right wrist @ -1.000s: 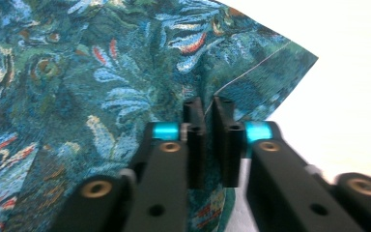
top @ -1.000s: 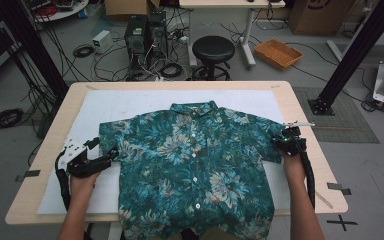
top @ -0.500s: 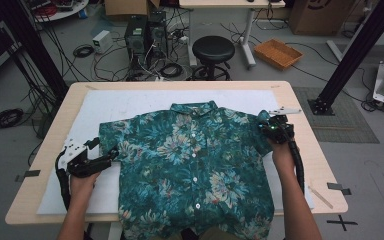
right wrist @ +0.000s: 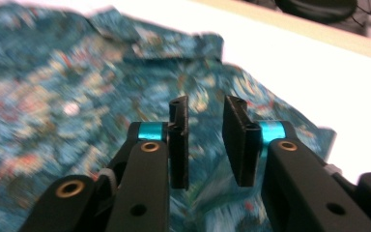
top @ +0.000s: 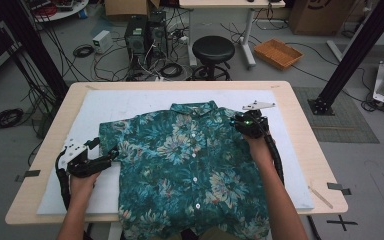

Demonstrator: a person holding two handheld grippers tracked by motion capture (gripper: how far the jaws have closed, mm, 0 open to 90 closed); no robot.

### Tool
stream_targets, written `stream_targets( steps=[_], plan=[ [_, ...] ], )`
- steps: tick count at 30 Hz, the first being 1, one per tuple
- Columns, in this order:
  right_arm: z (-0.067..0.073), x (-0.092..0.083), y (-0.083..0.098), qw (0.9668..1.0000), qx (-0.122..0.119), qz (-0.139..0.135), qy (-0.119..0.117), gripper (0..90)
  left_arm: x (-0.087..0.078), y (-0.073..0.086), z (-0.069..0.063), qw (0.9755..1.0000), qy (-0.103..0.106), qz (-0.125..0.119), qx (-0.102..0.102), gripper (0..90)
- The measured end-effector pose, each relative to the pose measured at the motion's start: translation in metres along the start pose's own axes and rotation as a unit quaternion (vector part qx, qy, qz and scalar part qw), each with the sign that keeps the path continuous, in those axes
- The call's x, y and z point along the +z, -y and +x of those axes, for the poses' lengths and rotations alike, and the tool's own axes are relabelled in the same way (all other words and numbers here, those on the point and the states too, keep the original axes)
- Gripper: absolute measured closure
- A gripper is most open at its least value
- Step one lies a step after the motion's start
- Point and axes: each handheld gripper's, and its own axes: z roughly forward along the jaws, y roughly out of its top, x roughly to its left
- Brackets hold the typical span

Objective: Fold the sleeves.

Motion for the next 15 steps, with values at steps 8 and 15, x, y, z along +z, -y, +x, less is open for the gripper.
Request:
stream_targets(
  steps=[8,15],
  plan=[
    [-0.025,-0.018,0.010,0.9983,0.031,-0.003,0.050,56.9,0.000,0.000,0.000,1.0000,-0.002,0.004,0.001,19.5],
    [-0.021,0.007,0.030,0.9932,-0.013,0.099,0.060,80.1,0.001,0.000,-0.001,1.0000,-0.004,0.003,0.006,19.5]
  ],
)
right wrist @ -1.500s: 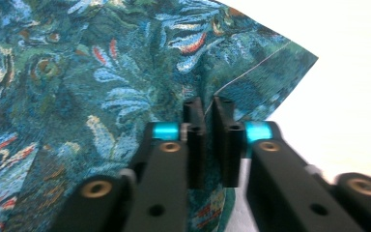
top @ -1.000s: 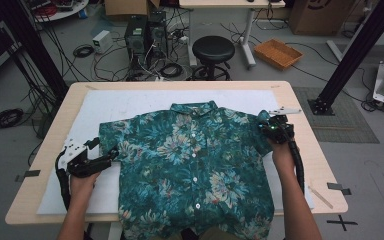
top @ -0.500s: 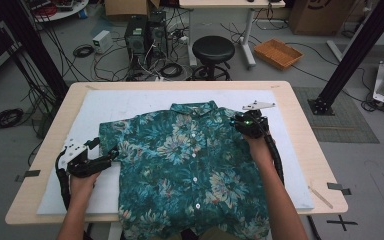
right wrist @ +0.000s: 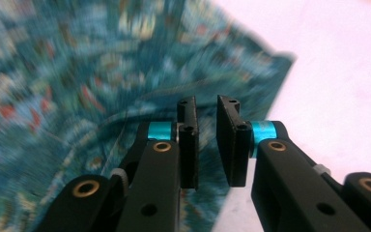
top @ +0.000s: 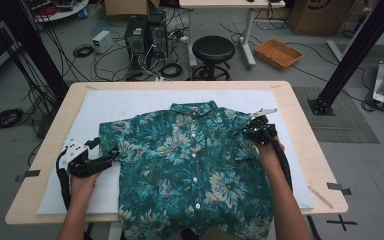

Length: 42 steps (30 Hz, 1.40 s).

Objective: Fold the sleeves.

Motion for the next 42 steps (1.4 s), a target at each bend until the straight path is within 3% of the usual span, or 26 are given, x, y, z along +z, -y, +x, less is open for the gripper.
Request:
stream_targets(
  steps=[4,6,7,9,10,11,12,13,15,17,18,19,20,22,23,25,27,28,29,31,35,39,42],
  plan=[
    [0.009,0.015,-0.001,0.9998,-0.013,0.016,0.004,79.1,0.000,0.000,0.000,1.0000,0.000,0.000,-0.002,19.4],
    [0.013,0.024,-0.006,0.9999,0.003,0.011,0.003,70.6,0.000,0.000,0.000,1.0000,0.000,0.000,-0.003,19.5],
    [0.013,0.024,-0.006,0.9999,0.003,0.011,0.003,70.6,0.000,0.000,0.001,1.0000,0.000,0.001,-0.001,19.5],
    [0.015,0.031,-0.013,0.9993,0.024,-0.012,-0.024,65.1,0.000,0.000,0.000,1.0000,0.001,0.001,0.000,19.5],
    [0.015,0.031,-0.013,0.9993,0.024,-0.012,-0.024,65.1,0.000,0.000,0.000,1.0000,0.000,0.001,0.001,19.5],
    [0.015,0.032,-0.016,0.9971,0.044,-0.037,-0.050,62.3,0.000,0.000,0.000,1.0000,0.000,0.001,0.001,19.5],
    [0.014,0.032,-0.016,0.9956,0.053,-0.050,-0.059,60.1,0.000,0.000,0.000,1.0000,0.001,0.001,0.001,19.5],
    [0.014,0.032,-0.016,0.9956,0.053,-0.050,-0.059,60.1,0.000,0.000,0.000,1.0000,0.001,0.001,0.001,19.5],
    [0.012,0.028,-0.017,0.9931,0.060,-0.077,-0.065,57.9,0.000,0.000,0.000,1.0000,0.001,0.001,-0.001,19.5],
    [0.010,0.021,-0.017,0.9929,0.054,-0.092,-0.053,58.0,0.000,0.000,0.001,1.0000,0.001,0.002,-0.001,19.5],
    [0.010,0.014,-0.016,0.9961,0.030,-0.083,0.004,60.5,0.000,0.000,0.000,1.0000,0.000,0.001,-0.002,19.5],
    [0.008,0.013,-0.016,0.9968,0.025,-0.071,0.026,60.7,0.000,0.000,0.000,1.0000,0.000,0.001,-0.001,19.5],
    [0.006,0.014,-0.015,0.9974,0.029,-0.058,0.031,60.6,0.000,0.000,0.000,1.0000,0.000,0.001,-0.001,19.5],
    [0.003,0.016,-0.013,0.9979,0.039,-0.046,0.025,59.2,0.000,0.000,0.000,1.0000,0.000,0.002,0.000,19.5],
    [0.001,0.023,-0.011,0.9979,0.059,-0.024,0.009,54.4,0.000,0.000,0.000,1.0000,-0.001,0.002,0.001,19.5],
    [0.002,0.030,-0.010,0.9971,0.073,-0.016,-0.010,53.0,0.000,0.000,0.000,1.0000,0.000,0.003,0.000,19.5],
    [0.003,0.033,-0.010,0.9961,0.084,-0.019,-0.022,52.7,0.000,0.000,0.000,1.0000,0.000,0.002,0.001,19.5],
    [0.005,0.039,-0.011,0.9931,0.099,-0.035,-0.052,54.6,0.000,0.000,0.000,1.0000,0.000,0.002,0.001,19.4],
    [0.005,0.039,-0.011,0.9931,0.099,-0.035,-0.052,54.6,0.000,0.000,0.000,1.0000,0.000,0.002,0.000,19.4],
    [0.010,0.040,-0.015,0.9891,0.100,-0.059,-0.091,54.7,0.000,0.000,0.000,1.0000,0.001,0.002,-0.001,19.5],
    [0.011,0.034,-0.018,0.9883,0.083,-0.090,-0.091,53.5,0.000,0.000,0.000,1.0000,0.001,0.003,-0.001,19.5],
    [0.005,0.015,-0.016,0.9893,0.060,-0.120,-0.057,39.5,0.000,0.000,0.000,1.0000,0.001,0.003,0.001,19.5],
    [0.002,0.006,-0.012,0.9903,0.053,-0.124,-0.033,36.2,0.000,0.000,0.000,1.0000,0.000,0.004,0.002,19.5]
  ],
)
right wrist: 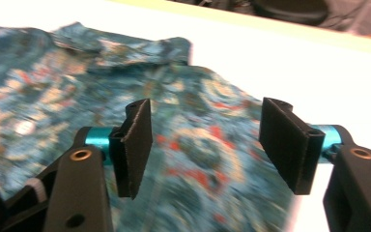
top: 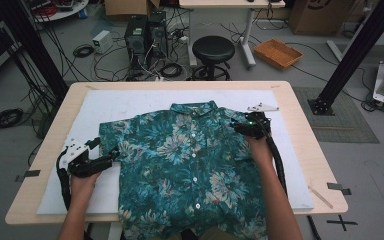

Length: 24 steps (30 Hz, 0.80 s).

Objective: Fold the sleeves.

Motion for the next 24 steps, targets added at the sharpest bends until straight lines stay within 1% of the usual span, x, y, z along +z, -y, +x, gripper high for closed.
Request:
stream_targets(
  steps=[1,2,4,6,8,9,10,11,14,15,16,17,18,21,22,23,24],
  plan=[
    [-0.004,-0.010,0.004,0.9996,-0.011,0.004,0.024,30.6,0.000,0.000,0.000,1.0000,-0.001,-0.001,-0.003,19.6],
    [-0.004,-0.010,0.004,0.9996,-0.011,0.004,0.024,30.6,0.000,0.000,0.001,1.0000,-0.002,-0.002,-0.004,19.6],
    [-0.008,-0.018,0.009,0.9996,-0.012,0.002,0.024,29.0,0.000,0.000,0.001,0.9999,-0.004,-0.003,-0.009,19.8],
    [-0.011,-0.027,0.016,0.9995,-0.016,-0.003,0.028,24.0,0.000,0.000,0.001,1.0000,-0.005,-0.003,-0.008,19.8],
    [-0.014,-0.041,0.028,0.9994,-0.024,-0.016,0.018,21.7,0.000,0.000,0.001,1.0000,-0.003,-0.003,-0.006,19.8],
    [-0.014,-0.046,0.031,0.9994,-0.027,-0.018,0.011,21.7,0.000,-0.001,0.001,1.0000,-0.001,-0.003,-0.005,19.8],
    [-0.014,-0.046,0.031,0.9994,-0.027,-0.018,0.011,21.7,0.000,-0.001,0.001,1.0000,0.000,-0.005,-0.005,19.8],
    [-0.015,-0.050,0.035,0.9992,-0.031,-0.022,0.008,21.7,0.000,-0.002,0.002,1.0000,-0.001,-0.006,-0.005,19.8],
    [-0.018,-0.065,0.045,0.9985,-0.041,-0.035,-0.006,21.7,0.001,-0.009,0.005,0.9998,-0.010,-0.010,-0.014,19.8],
    [-0.021,-0.075,0.050,0.9979,-0.046,-0.044,-0.007,21.7,0.002,-0.012,0.006,0.9997,-0.015,-0.011,-0.018,19.8],
    [-0.023,-0.079,0.052,0.9975,-0.048,-0.051,-0.008,21.7,0.002,-0.014,0.009,0.9996,-0.020,-0.005,-0.017,19.7],
    [-0.023,-0.079,0.052,0.9975,-0.048,-0.051,-0.008,21.7,0.004,-0.016,0.010,0.9995,-0.025,-0.001,-0.020,19.7],
    [-0.027,-0.086,0.055,0.9973,-0.044,-0.057,-0.010,21.7,0.006,-0.017,0.012,0.9993,-0.029,0.008,-0.022,19.8],
    [-0.031,-0.089,0.057,0.9974,-0.041,-0.059,-0.010,21.7,0.013,-0.020,0.017,0.9982,-0.039,0.039,-0.024,19.7],
    [-0.034,-0.090,0.059,0.9974,-0.035,-0.061,-0.013,21.7,0.016,-0.021,0.018,0.9975,-0.046,0.049,-0.025,19.7],
    [-0.034,-0.090,0.059,0.9974,-0.035,-0.061,-0.013,21.7,0.018,-0.022,0.019,0.9965,-0.052,0.062,-0.024,19.7],
    [-0.035,-0.090,0.059,0.9973,-0.034,-0.063,-0.013,21.7,0.022,-0.023,0.021,0.9957,-0.057,0.069,-0.024,19.7]
  ],
)
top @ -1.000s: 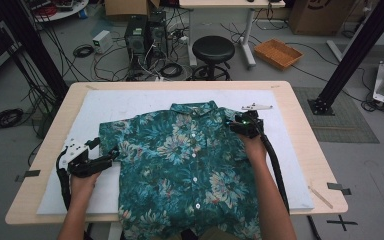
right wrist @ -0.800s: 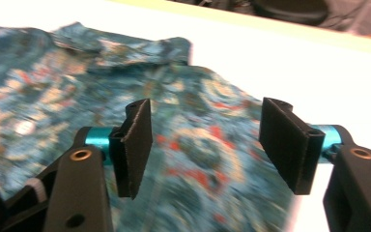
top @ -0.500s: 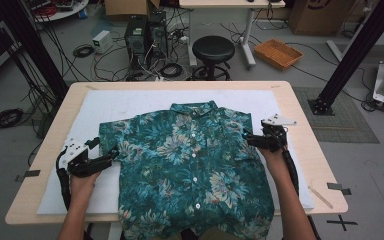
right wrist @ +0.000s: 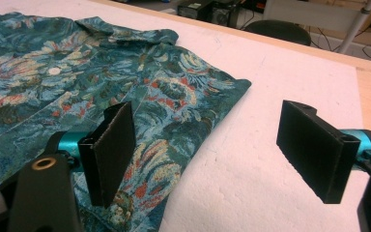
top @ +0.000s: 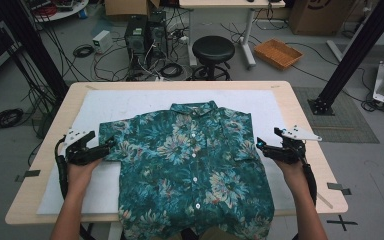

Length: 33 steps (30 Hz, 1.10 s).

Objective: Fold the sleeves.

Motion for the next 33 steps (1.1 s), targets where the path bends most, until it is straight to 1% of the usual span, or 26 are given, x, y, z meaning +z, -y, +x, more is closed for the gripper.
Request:
stream_targets(
  steps=[3,6,7,9,10,11,12,13,15,16,18,19,20,21,22,23,24,25,26,27,28,29,30,31,32,33],
  plan=[
    [-0.001,-0.001,0.000,1.0000,0.000,-0.002,-0.008,21.7,0.010,-0.004,0.004,0.9992,-0.018,0.034,0.004,19.8],
    [0.000,0.000,0.002,0.9999,0.002,0.000,-0.010,21.7,0.020,-0.007,0.006,0.9970,-0.038,0.067,0.006,19.8],
    [0.000,0.000,0.002,0.9999,0.001,0.001,-0.012,21.7,0.023,-0.007,0.007,0.9957,-0.049,0.078,0.008,19.8],
    [0.000,0.001,0.004,0.9999,-0.003,0.004,-0.012,21.7,0.027,-0.008,0.007,0.9930,-0.069,0.094,0.014,20.3],
    [0.000,0.001,0.004,0.9999,-0.003,0.004,-0.012,21.7,0.029,-0.007,0.008,0.9913,-0.081,0.102,0.015,20.3],
    [-0.001,0.003,0.006,0.9999,0.002,0.009,-0.013,21.7,0.030,-0.007,0.008,0.9894,-0.089,0.113,0.021,21.9],
    [-0.001,0.003,0.006,0.9999,0.002,0.009,-0.013,21.7,0.032,-0.005,0.008,0.9885,-0.091,0.119,0.021,21.9],
    [-0.003,0.003,0.006,0.9999,0.005,0.009,-0.011,21.7,0.034,-0.004,0.009,0.9871,-0.094,0.128,0.024,25.2],
    [-0.003,0.003,0.007,0.9999,0.009,0.010,-0.010,21.7,0.038,-0.001,0.008,0.9836,-0.098,0.149,0.025,25.9],
    [-0.003,0.002,0.007,0.9998,0.011,0.010,-0.010,21.7,0.039,0.000,0.008,0.9830,-0.099,0.153,0.023,28.8],
    [-0.004,0.002,0.008,0.9998,0.014,0.008,-0.009,21.8,0.039,0.001,0.010,0.9839,-0.097,0.150,0.010,31.7],
    [-0.004,0.002,0.008,0.9998,0.014,0.008,-0.009,21.8,0.039,0.001,0.010,0.9842,-0.093,0.150,0.005,31.7],
    [-0.005,0.002,0.008,0.9999,0.012,0.007,-0.008,21.7,0.038,0.001,0.010,0.9851,-0.087,0.148,0.001,33.9],
    [-0.004,0.002,0.008,0.9998,0.017,0.008,-0.007,21.7,0.037,0.002,0.008,0.9858,-0.080,0.147,0.005,41.2],
    [-0.004,0.002,0.008,0.9998,0.017,0.008,-0.007,21.7,0.037,0.002,0.008,0.9858,-0.080,0.147,0.005,45.1],
    [-0.004,0.002,0.008,0.9998,0.016,0.009,-0.007,21.8,0.037,0.002,0.006,0.9863,-0.078,0.145,0.008,45.1],
    [-0.004,0.002,0.009,0.9998,0.016,0.009,-0.007,21.8,0.036,0.002,0.005,0.9867,-0.073,0.145,0.012,49.8],
    [-0.004,0.002,0.009,0.9998,0.017,0.009,-0.006,21.8,0.036,0.002,0.003,0.9874,-0.069,0.142,0.013,55.0],
    [-0.005,0.003,0.009,0.9998,0.018,0.009,-0.007,21.7,0.036,0.003,0.002,0.9878,-0.066,0.140,0.015,63.4],
    [-0.005,0.003,0.009,0.9998,0.018,0.009,-0.007,21.7,0.036,0.003,0.001,0.9881,-0.062,0.139,0.018,63.4],
    [-0.005,0.002,0.009,0.9997,0.019,0.010,-0.005,21.8,0.036,0.003,0.000,0.9886,-0.057,0.138,0.021,72.6],
    [-0.005,0.003,0.010,0.9997,0.021,0.010,-0.006,21.8,0.036,0.003,-0.003,0.9887,-0.044,0.138,0.038,79.0],
    [-0.006,0.002,0.010,0.9997,0.020,0.010,-0.004,21.8,0.036,0.003,-0.003,0.9887,-0.044,0.138,0.038,84.3],
    [-0.006,0.002,0.010,0.9997,0.022,0.011,-0.005,21.8,0.036,0.003,-0.005,0.9881,-0.045,0.139,0.049,86.1],
    [-0.006,0.002,0.010,0.9997,0.022,0.011,-0.005,21.8,0.037,0.003,-0.006,0.9882,-0.039,0.138,0.053,86.1],
    [-0.006,0.003,0.011,0.9997,0.022,0.012,-0.004,21.8,0.037,0.003,-0.007,0.9888,-0.034,0.135,0.052,86.2]
  ],
)
